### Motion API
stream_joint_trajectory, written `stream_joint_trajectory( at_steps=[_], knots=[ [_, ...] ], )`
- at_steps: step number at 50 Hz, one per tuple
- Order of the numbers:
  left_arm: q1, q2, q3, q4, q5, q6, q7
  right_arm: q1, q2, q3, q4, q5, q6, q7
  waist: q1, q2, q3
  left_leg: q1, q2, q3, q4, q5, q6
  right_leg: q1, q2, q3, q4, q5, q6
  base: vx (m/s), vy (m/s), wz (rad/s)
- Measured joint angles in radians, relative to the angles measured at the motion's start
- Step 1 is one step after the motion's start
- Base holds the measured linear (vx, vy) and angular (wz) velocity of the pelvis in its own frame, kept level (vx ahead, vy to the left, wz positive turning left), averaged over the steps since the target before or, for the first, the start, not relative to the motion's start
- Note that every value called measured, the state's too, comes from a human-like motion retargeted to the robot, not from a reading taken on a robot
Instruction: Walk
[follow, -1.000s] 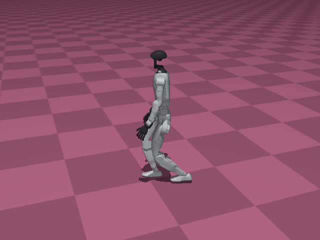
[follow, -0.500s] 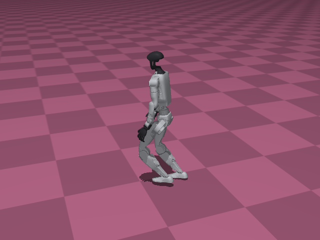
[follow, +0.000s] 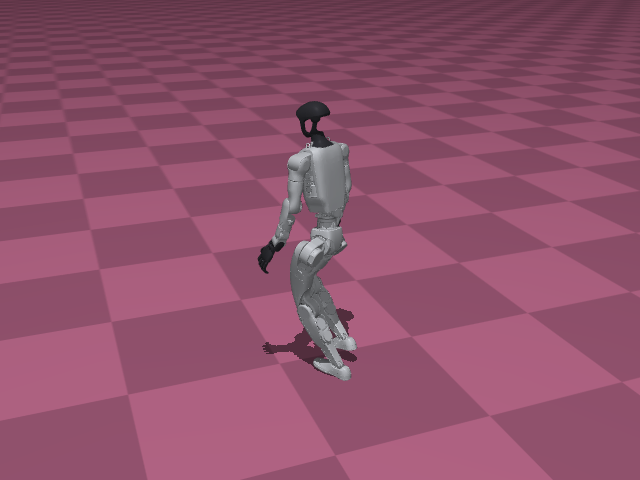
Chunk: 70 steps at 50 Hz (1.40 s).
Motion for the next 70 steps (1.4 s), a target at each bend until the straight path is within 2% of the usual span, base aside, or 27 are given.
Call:
stream_joint_trajectory(
  at_steps=[5,7,8,12,15,17,18,20,24,28,33,35,37,40,42,46,49,52,55,57,61,63,65,70],
  knots=[
    [-0.117,0.031,0.0,-0.075,-0.005,-0.035,0.049,0.021,0.003,-0.022,0.008,0.006,0.011,-0.016,0.001,0.085,-0.013,0.092,0.108,-0.023,-0.063,-0.04,-0.029,-0.07,0.199,-0.008,-0.474,0.046,0.05,0.0,-0.02,-0.58],
    [-0.135,0.031,-0.005,-0.094,0.001,-0.047,0.061,0.037,0.006,-0.024,0.009,0.006,0.011,-0.022,0.001,0.095,-0.007,0.101,0.122,-0.022,-0.005,-0.073,-0.036,-0.088,0.234,0.006,-0.526,0.05,0.062,-0.04,-0.02,-0.53],
    [-0.155,0.034,-0.005,-0.101,0.002,-0.052,0.066,0.033,0.005,-0.028,0.007,0.009,0.012,-0.023,0.011,0.124,-0.013,0.112,0.158,-0.03,-0.006,-0.089,-0.045,-0.061,0.281,-0.003,-0.614,0.085,0.059,0.02,-0.03,-0.61],
    [-0.141,0.021,-0.009,-0.101,-0.002,-0.061,0.068,0.05,0.011,-0.027,0.007,0.028,0.008,-0.039,0.019,0.16,0.001,0.132,0.204,-0.038,0.182,-0.116,-0.085,-0.045,0.346,-0.009,-0.503,0.129,0.037,-0.01,-0.04,-0.39],
    [-0.103,-0.003,-0.003,-0.074,-0.009,-0.057,0.051,0.044,-0.003,-0.023,0.005,0.065,-0.001,-0.059,0.026,0.228,0.027,0.116,0.297,-0.049,0.406,-0.026,-0.165,0.022,0.432,-0.043,-0.463,0.148,-0.005,-0.01,-0.05,-0.38],
    [-0.06,-0.019,-0.003,-0.048,0.003,-0.046,0.034,0.035,-0.014,-0.023,-0.009,0.082,-0.007,-0.068,0.042,0.262,0.042,0.054,0.353,-0.044,0.594,0.105,-0.219,0.055,0.479,-0.057,-0.439,0.128,-0.041,-0.05,-0.04,-0.45],
    [-0.043,-0.025,-0.002,-0.034,0.011,-0.039,0.023,0.028,-0.022,-0.024,-0.018,0.088,-0.009,-0.072,0.053,0.276,0.043,0.009,0.381,-0.041,0.678,0.161,-0.233,0.071,0.499,-0.061,-0.441,0.116,-0.057,-0.04,-0.03,-0.42],
    [-0.009,-0.033,-0.005,-0.005,0.025,-0.025,0.003,0.012,-0.038,-0.027,-0.036,0.093,-0.013,-0.079,0.076,0.282,0.042,-0.082,0.423,-0.027,0.808,0.207,-0.222,0.106,0.517,-0.056,-0.447,0.087,-0.078,-0.03,-0.03,-0.37],
    [0.057,-0.034,-0.006,0.054,0.058,-0.009,-0.027,-0.024,-0.06,-0.038,-0.067,0.086,-0.021,-0.096,0.125,0.247,0.037,-0.25,0.457,0.009,0.855,0.119,-0.141,0.207,0.509,-0.02,-0.49,0.031,-0.076,-0.01,-0.03,-0.34],
    [0.124,-0.038,0.014,0.1,0.081,-0.013,-0.048,-0.056,-0.075,-0.055,-0.092,0.078,-0.031,-0.114,0.165,0.199,0.039,-0.356,0.423,0.041,0.641,0.04,-0.104,0.323,0.471,0.017,-0.548,-0.008,-0.053,0.02,-0.01,-0.34],
    [0.187,-0.046,0.045,0.132,0.091,-0.011,-0.083,-0.09,-0.083,-0.079,-0.097,0.05,-0.03,-0.124,0.162,0.112,0.024,-0.399,0.264,0.045,0.184,0.075,-0.108,0.411,0.346,0.032,-0.583,-0.076,-0.03,0.01,0.0,-0.04],
    [0.21,-0.054,0.048,0.136,0.091,-0.01,-0.089,-0.088,-0.079,-0.078,-0.094,0.039,-0.027,-0.127,0.161,0.101,0.028,-0.424,0.23,0.033,0.153,0.072,-0.106,0.417,0.322,0.031,-0.523,-0.114,-0.031,-0.03,0.01,-0.05],
    [0.211,-0.053,0.049,0.138,0.091,-0.007,-0.102,-0.1,-0.077,-0.079,-0.085,0.026,-0.021,-0.127,0.148,0.047,0.018,-0.376,0.157,0.047,0.045,0.126,-0.091,0.435,0.25,0.045,-0.488,-0.155,-0.019,0.0,0.0,0.0],
    [0.219,-0.058,0.033,0.142,0.099,-0.006,-0.102,-0.079,-0.061,-0.067,-0.068,0.014,-0.016,-0.126,0.14,0.023,0.021,-0.381,0.115,0.061,0.155,0.137,-0.073,0.449,0.212,0.058,-0.359,-0.188,-0.004,0.0,0.05,-0.23],
    [0.206,-0.054,0.021,0.141,0.097,-0.003,-0.1,-0.062,-0.044,-0.06,-0.045,0.012,-0.011,-0.114,0.13,-0.004,0.019,-0.358,0.077,0.075,0.188,0.136,-0.054,0.452,0.173,0.071,-0.263,-0.154,0.024,0.04,0.05,-0.19],
    [0.155,-0.035,0.001,0.116,0.084,0.002,-0.087,-0.043,-0.013,-0.045,-0.003,0.017,-0.001,-0.071,0.093,-0.077,0.025,-0.251,-0.026,0.098,0.129,0.122,-0.006,0.384,0.046,0.097,0.004,0.041,0.089,0.01,0.06,-0.13],
    [0.104,-0.016,-0.007,0.078,0.074,0.004,-0.067,-0.03,-0.002,-0.033,0.007,0.01,0.006,-0.046,0.059,-0.088,0.025,-0.165,-0.058,0.086,0.075,0.1,0.013,0.285,-0.024,0.094,0.153,0.112,0.068,0.0,0.06,-0.24],
    [0.044,0.006,-0.004,0.04,0.057,0.008,-0.044,-0.019,0.0,-0.025,0.006,0.005,0.007,-0.032,0.027,-0.075,0.027,-0.063,-0.058,0.06,0.004,0.086,0.009,0.186,-0.055,0.075,0.185,0.066,0.02,0.01,0.04,-0.32],
    [-0.016,0.024,0.009,0.005,0.036,0.007,-0.018,-0.01,-0.001,-0.02,0.004,0.002,0.006,-0.028,0.001,-0.049,0.028,0.029,-0.036,0.036,-0.063,0.075,-0.005,0.093,-0.041,0.044,0.093,-0.006,-0.01,0.02,0.01,-0.34],
    [-0.053,0.035,0.017,-0.018,0.026,0.002,0.001,-0.005,0.001,-0.021,0.006,-0.001,0.008,-0.032,-0.009,-0.028,0.026,0.08,-0.011,0.026,-0.101,0.064,-0.013,0.043,-0.004,0.026,-0.021,-0.028,-0.009,0.03,-0.01,-0.35],
    [-0.114,0.048,0.025,-0.054,0.018,-0.017,0.028,-0.001,0.004,-0.028,0.013,0.0,0.014,-0.044,-0.007,0.027,0.019,0.156,0.061,0.016,-0.155,0.034,-0.025,-0.016,0.124,0.012,-0.326,-0.01,0.022,0.04,-0.01,-0.46],
    [-0.123,0.045,0.022,-0.066,0.021,-0.027,0.035,0.012,0.008,-0.031,0.017,0.0,0.016,-0.049,-0.006,0.032,0.023,0.169,0.074,0.022,-0.116,0.008,-0.03,-0.042,0.16,0.026,-0.407,-0.012,0.04,-0.01,-0.01,-0.44],
    [-0.143,0.048,0.022,-0.071,0.025,-0.036,0.034,0.007,0.01,-0.038,0.022,0.002,0.016,-0.049,0.013,0.082,0.012,0.185,0.138,0.018,-0.111,-0.026,-0.04,-0.013,0.244,0.005,-0.562,0.03,0.037,0.06,-0.01,-0.58],
    [-0.107,0.018,0.017,-0.06,0.028,-0.044,0.01,0.031,0.022,-0.043,0.033,0.015,0.011,-0.05,0.022,0.101,0.03,0.215,0.17,0.013,0.101,-0.09,-0.068,0.005,0.288,-0.001,-0.429,0.063,0.018,0.02,-0.02,-0.34]
  ],
)
